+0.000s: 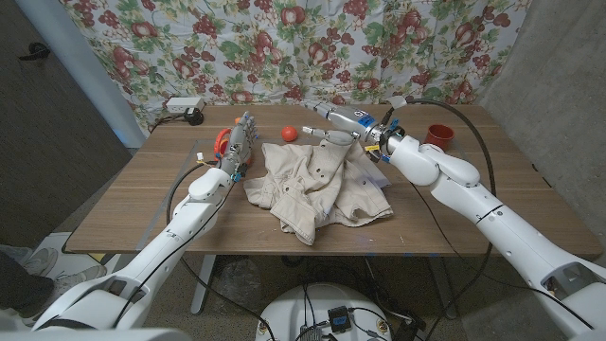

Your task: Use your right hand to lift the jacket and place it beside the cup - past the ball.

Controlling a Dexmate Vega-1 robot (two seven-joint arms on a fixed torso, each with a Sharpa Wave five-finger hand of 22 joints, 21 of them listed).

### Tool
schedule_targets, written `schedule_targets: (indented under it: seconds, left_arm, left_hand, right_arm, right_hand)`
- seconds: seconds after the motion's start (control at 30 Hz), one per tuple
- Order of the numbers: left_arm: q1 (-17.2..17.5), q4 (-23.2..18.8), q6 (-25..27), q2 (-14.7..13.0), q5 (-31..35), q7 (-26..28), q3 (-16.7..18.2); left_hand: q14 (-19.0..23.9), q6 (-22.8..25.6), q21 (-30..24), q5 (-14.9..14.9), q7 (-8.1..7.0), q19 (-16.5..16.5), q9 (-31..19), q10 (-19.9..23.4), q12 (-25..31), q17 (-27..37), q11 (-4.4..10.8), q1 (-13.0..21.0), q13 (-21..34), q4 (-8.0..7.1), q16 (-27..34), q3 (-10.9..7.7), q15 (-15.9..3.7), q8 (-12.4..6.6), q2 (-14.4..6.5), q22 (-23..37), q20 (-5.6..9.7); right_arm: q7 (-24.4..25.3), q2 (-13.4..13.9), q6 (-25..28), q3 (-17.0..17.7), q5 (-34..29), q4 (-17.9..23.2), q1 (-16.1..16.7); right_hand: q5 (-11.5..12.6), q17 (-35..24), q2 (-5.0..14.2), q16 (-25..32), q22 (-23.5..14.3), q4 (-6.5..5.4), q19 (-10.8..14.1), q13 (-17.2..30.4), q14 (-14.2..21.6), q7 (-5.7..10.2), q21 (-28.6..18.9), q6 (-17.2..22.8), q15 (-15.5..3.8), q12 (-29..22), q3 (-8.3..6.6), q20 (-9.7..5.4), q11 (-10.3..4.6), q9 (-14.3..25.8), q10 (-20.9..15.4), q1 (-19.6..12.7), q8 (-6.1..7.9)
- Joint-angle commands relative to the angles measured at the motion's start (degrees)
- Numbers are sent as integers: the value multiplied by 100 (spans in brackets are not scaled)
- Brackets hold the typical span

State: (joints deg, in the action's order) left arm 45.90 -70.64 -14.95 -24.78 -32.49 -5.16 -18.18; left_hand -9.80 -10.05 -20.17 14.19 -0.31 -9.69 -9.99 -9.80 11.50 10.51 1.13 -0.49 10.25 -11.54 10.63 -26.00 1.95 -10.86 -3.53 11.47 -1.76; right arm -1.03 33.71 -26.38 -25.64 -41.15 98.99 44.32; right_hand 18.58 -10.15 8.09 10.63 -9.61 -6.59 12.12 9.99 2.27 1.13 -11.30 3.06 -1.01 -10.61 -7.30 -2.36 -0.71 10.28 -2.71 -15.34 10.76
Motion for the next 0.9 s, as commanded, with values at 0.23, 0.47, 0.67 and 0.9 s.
schedule_targets:
  seconds: [0.23,0.47,0.67,0.9]
  left_arm:
    - [-26,9,43,-4,-9,-19,-16]
    - [-24,6,37,-1,-3,-5,-17]
    - [-16,1,46,1,-6,-1,-20]
    - [-17,-4,42,-7,2,-5,-23]
  left_hand:
    - [-1314,-1155,-2,42,-36,-742,-25,-1302,11,11,-62,19,26,16,36,15,25,6,-717,10,-69]
    - [-1319,-1156,0,42,-70,-742,-25,-1314,6,12,-82,18,28,16,34,17,44,10,-715,10,-98]
    - [-1326,-1160,2,42,-112,-742,-26,-1316,5,12,-97,18,29,16,31,20,44,14,-713,9,-155]
    - [-1332,-1161,4,41,-130,-739,-27,-1321,3,13,-121,17,30,17,29,22,55,16,-712,9,-181]
  right_arm:
    - [-84,143,227,-246,-369,124,-109]
    - [-100,197,351,-332,-534,196,-118]
    - [-147,233,436,-405,-605,235,-125]
    - [-250,279,570,-516,-756,303,-141]
  right_hand:
    - [-3,-19,29,12,-19,-19,83,34,1,72,9,-12,-2,23,-39,162,-31,14,60,53,-11]
    - [-8,-21,27,15,-20,-27,73,35,2,116,15,-4,-6,18,-41,248,-33,16,65,65,-4]
    - [-19,-25,25,11,-22,-46,25,36,-24,162,35,4,-23,13,-41,458,-48,18,80,91,2]
    - [-42,-25,1,5,-24,-71,-49,37,-75,227,52,-3,-33,12,-38,980,-78,20,120,136,1]
